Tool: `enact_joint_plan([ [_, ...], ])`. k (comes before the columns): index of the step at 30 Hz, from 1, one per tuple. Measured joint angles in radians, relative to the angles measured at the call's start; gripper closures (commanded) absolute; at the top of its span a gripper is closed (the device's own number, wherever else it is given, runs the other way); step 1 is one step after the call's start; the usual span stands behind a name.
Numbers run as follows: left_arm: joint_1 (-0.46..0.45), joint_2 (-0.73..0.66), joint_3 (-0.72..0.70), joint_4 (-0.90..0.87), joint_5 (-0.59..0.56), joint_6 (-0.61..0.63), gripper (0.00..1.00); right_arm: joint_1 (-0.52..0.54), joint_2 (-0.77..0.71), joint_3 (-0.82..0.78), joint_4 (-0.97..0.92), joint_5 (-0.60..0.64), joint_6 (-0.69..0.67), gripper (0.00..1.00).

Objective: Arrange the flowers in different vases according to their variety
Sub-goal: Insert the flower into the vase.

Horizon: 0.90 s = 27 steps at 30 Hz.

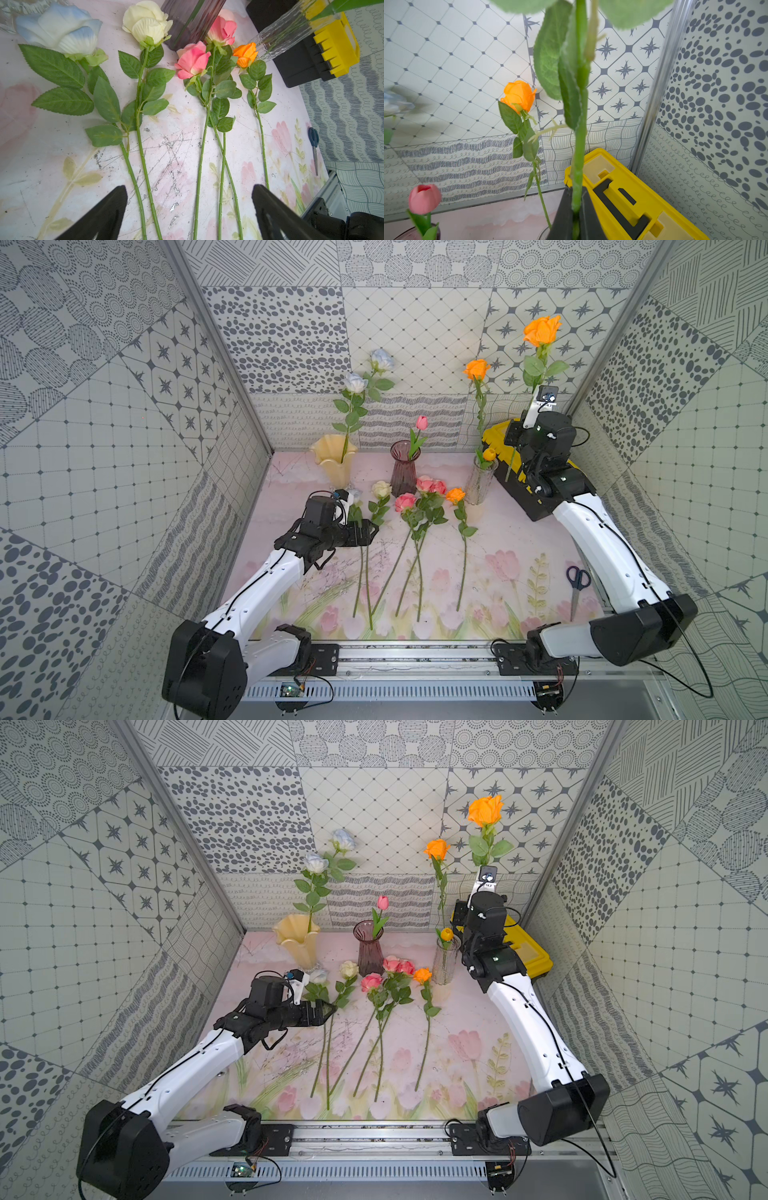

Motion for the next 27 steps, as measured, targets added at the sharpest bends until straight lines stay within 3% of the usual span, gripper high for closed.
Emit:
enact_joint_plan([
  [11, 0.0, 0.01, 0.0, 0.0, 0.0, 0.0, 0.01, -0.032, 0.205, 0.107, 0.174, 0.026, 0.01, 1.0],
  [27, 0.0, 0.02, 0.0, 0.0, 0.0, 0.0, 0.01, -0.024, 0.282, 0.029, 0.253, 0.024, 0.056, 1.0],
])
